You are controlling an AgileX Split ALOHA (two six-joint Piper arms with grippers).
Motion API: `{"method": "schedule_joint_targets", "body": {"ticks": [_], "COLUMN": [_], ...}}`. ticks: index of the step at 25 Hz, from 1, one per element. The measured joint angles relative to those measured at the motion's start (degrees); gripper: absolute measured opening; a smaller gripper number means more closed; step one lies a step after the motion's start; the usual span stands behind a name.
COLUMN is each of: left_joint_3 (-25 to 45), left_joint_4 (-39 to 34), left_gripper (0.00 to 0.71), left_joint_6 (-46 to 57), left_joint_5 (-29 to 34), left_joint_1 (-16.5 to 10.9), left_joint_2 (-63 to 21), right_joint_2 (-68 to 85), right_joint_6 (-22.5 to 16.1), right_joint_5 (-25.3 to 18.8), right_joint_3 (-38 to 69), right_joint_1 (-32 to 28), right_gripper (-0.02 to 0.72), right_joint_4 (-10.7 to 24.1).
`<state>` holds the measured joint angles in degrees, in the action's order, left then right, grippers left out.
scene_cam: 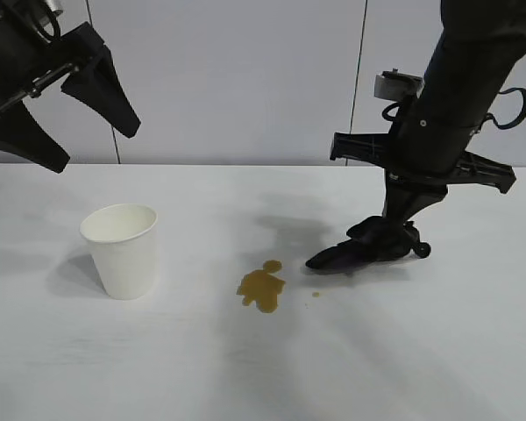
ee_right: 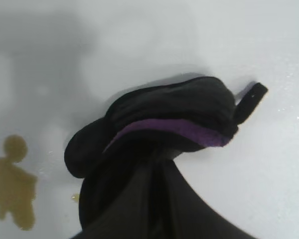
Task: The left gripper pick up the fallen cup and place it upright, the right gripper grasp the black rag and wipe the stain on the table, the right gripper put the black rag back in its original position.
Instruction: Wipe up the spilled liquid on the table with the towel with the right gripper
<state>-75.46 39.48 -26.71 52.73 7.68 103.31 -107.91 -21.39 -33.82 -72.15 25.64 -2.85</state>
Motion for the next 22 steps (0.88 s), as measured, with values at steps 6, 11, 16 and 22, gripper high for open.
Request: {"method": "schedule_joint_targets", "body": {"ticks": [6, 11, 16, 22], "left_joint_3": [0.0, 0.0, 0.0, 0.0], "left_joint_4": [0.0, -0.1, -0.2, -0.2], "left_gripper": [0.693, 0.693, 0.693, 0.693], "left_joint_6": [0.0, 0.0, 0.0, 0.0], "left_joint_5": [0.2, 1.1, 1.1, 1.3], "left_joint_1": [0.0, 0.0, 0.0, 0.0], "left_joint_2": [0.0, 0.0, 0.0, 0.0], "right_joint_2": [-1.4, -6.8, -10.9, -11.2], "right_joint_6": [0.0, 1.2, 1.5, -5.3], "right_joint_5": [3.6, 4.1, 4.7, 4.5], "right_joint_3": [0.0, 0.0, 0.0, -0.2], "right_joint_1": [5.9, 8.4, 9.3, 5.4], "right_gripper": [0.011, 0.011, 0.011, 0.011], "right_joint_4": [-0.8, -0.8, -0.4, 6.5]}}
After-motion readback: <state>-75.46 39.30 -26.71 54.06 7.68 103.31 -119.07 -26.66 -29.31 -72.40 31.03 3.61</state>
